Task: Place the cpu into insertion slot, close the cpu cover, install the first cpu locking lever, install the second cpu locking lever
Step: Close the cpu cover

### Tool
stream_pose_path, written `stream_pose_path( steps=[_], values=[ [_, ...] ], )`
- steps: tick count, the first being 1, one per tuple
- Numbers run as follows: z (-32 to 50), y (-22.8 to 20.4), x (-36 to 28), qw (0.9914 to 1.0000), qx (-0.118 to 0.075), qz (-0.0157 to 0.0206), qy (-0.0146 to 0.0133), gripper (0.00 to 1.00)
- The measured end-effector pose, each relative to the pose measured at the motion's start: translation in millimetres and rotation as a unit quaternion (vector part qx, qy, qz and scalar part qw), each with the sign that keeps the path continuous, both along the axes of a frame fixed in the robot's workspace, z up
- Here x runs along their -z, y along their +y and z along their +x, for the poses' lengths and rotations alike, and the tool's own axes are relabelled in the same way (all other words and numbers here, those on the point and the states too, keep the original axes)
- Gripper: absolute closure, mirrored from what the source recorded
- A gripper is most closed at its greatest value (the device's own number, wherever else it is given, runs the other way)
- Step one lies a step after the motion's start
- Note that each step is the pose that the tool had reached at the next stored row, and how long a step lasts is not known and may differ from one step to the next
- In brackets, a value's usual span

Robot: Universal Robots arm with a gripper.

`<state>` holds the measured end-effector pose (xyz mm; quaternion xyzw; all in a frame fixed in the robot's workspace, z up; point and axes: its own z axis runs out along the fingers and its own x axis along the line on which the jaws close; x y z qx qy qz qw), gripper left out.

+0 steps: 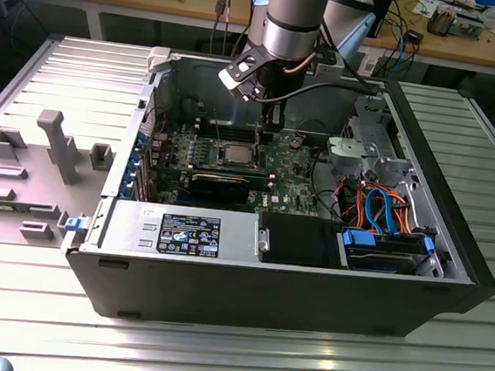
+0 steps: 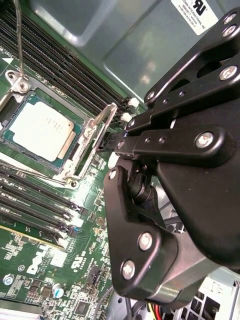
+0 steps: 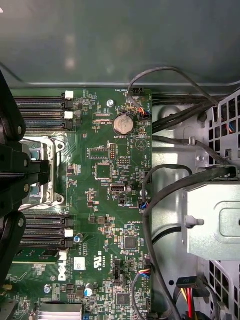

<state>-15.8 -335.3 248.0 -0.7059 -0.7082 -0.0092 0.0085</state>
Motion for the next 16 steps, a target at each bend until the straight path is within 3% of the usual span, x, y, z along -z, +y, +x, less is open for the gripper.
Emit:
stream_pose_path(
  steps=[16],
  values=[
    [-6.5,0.0,2.5,1.00000,0.000,0.0000,0.0000,0.89]
  ],
)
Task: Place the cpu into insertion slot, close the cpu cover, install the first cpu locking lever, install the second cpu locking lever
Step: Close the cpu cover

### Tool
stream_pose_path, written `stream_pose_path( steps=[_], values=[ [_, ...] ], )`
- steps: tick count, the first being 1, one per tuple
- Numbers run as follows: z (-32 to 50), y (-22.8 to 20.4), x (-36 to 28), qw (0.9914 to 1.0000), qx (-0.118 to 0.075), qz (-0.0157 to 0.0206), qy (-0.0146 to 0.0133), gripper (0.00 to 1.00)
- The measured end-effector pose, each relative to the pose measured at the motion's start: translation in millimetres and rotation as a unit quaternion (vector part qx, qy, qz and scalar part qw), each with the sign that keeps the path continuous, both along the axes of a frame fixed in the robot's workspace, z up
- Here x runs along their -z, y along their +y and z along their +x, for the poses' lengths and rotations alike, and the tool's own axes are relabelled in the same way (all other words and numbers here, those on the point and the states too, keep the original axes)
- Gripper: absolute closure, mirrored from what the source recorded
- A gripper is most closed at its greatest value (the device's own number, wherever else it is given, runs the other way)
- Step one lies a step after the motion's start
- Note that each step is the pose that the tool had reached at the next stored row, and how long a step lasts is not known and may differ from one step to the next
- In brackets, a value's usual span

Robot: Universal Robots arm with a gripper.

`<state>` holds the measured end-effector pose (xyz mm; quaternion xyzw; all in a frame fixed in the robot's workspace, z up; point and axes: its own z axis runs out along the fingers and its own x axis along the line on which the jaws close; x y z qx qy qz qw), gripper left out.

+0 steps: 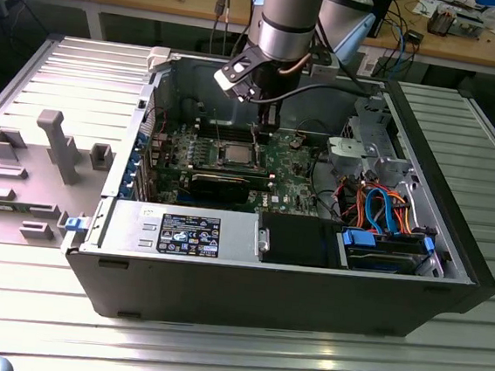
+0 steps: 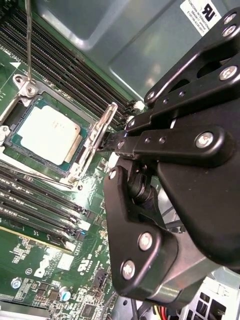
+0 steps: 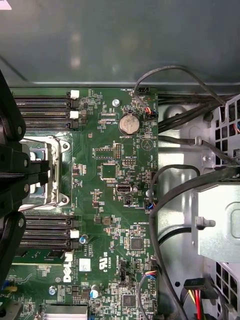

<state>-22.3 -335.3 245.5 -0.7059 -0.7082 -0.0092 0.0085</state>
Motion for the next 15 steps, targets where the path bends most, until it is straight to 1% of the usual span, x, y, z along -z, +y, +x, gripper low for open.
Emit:
stream_pose_path(
  steps=[7,15],
  values=[
    [-3.9,0.0,1.4,1.00000,0.000,0.0000,0.0000,0.89],
    [-13.3,0.0,4.7,1.00000,0.000,0.0000,0.0000,0.89]
  ],
)
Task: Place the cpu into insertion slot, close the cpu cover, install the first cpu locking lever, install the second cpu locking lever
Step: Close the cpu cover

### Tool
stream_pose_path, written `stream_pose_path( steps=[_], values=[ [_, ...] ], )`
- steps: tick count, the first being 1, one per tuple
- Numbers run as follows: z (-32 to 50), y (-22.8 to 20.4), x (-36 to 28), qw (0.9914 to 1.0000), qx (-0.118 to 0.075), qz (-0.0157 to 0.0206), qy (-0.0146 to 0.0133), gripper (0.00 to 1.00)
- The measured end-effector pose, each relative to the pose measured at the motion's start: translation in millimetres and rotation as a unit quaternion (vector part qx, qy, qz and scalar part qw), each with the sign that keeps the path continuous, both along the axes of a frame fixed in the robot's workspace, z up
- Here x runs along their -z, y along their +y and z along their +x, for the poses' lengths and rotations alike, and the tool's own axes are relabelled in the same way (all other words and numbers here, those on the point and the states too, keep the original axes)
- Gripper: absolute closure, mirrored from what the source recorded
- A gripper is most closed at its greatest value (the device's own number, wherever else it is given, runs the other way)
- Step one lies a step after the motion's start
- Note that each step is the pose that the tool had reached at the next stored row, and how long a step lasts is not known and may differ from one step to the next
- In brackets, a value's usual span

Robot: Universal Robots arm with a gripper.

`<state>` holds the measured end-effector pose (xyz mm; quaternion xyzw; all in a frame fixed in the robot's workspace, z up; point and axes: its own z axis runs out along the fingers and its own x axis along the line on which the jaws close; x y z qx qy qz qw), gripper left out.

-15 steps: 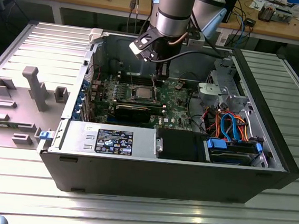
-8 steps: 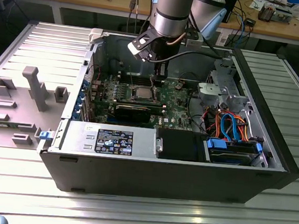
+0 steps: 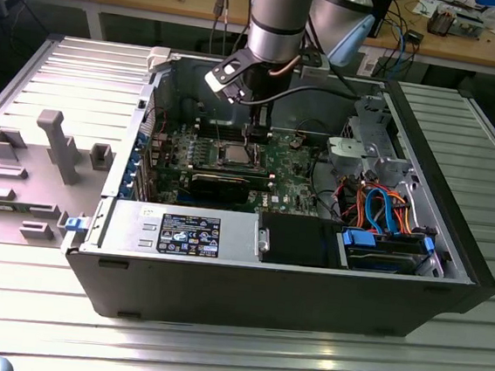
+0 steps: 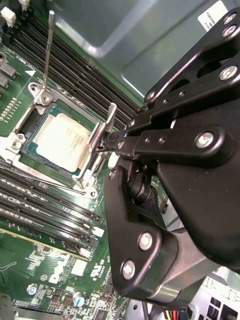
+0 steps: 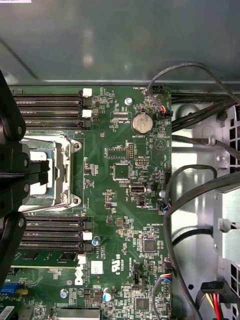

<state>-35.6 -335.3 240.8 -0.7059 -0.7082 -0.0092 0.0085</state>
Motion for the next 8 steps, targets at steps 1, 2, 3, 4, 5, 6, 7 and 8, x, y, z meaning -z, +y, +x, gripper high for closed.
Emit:
stream_pose_path(
  steps=[1,2,3,4,5,6,7,8],
  values=[
    [-0.9,0.0,0.3,1.00000,0.000,0.0000,0.0000,0.89],
    [-2.2,0.0,0.7,1.00000,0.000,0.0000,0.0000,0.89],
    [-3.1,0.0,1.1,1.00000,0.000,0.0000,0.0000,0.89],
    [-3.8,0.0,1.4,1.00000,0.000,0.0000,0.0000,0.89],
    [-4.6,0.0,1.7,1.00000,0.000,0.0000,0.0000,0.89],
    [-5.4,0.0,2.0,1.00000,0.000,0.0000,0.0000,0.89],
    [-6.3,0.0,2.5,1.00000,0.000,0.0000,0.0000,0.89],
    [-7.1,0.0,2.8,1.00000,0.000,0.0000,0.0000,0.89]
  ],
)
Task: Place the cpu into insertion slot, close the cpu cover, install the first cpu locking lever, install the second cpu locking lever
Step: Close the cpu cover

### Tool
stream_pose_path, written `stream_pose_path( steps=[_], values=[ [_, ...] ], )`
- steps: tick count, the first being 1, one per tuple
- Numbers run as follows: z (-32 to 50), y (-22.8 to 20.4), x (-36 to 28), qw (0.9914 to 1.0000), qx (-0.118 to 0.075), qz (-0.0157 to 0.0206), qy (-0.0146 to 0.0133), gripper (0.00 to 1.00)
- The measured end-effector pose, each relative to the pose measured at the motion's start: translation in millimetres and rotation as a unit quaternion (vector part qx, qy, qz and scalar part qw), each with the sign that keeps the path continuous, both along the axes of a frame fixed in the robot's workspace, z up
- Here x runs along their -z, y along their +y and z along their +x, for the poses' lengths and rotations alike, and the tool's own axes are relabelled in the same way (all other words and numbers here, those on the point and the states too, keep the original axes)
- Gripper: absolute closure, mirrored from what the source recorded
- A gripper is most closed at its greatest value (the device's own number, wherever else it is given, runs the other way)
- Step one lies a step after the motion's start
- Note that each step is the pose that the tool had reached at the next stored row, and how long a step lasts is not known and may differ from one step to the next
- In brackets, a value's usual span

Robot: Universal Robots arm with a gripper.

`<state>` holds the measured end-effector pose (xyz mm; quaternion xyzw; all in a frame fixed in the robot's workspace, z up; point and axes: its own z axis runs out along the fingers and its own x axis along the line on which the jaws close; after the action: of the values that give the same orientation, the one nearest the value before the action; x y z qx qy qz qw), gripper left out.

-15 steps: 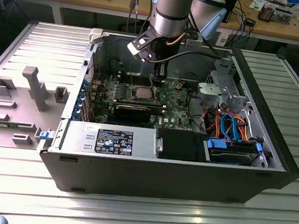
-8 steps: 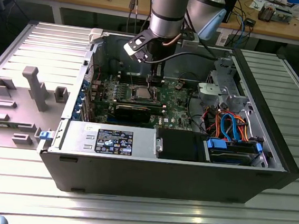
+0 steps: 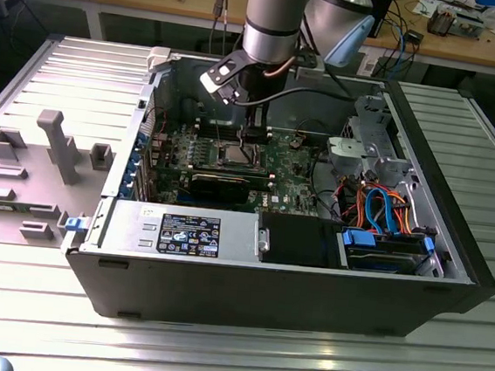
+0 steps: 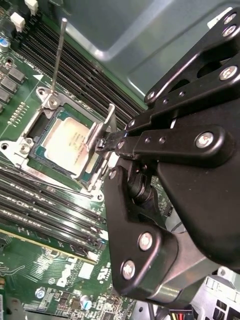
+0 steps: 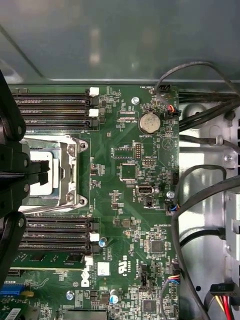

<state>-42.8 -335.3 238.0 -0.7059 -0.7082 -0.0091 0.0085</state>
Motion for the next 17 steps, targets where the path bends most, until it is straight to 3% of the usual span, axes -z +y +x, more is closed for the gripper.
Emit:
stream_pose_path(
  steps=[11,17],
  values=[
    [-8.2,0.0,4.4,1.00000,0.000,0.0000,0.0002,0.89],
    [-10.9,0.0,10.0,0.99999,0.000,0.0000,0.0051,0.89]
  ],
)
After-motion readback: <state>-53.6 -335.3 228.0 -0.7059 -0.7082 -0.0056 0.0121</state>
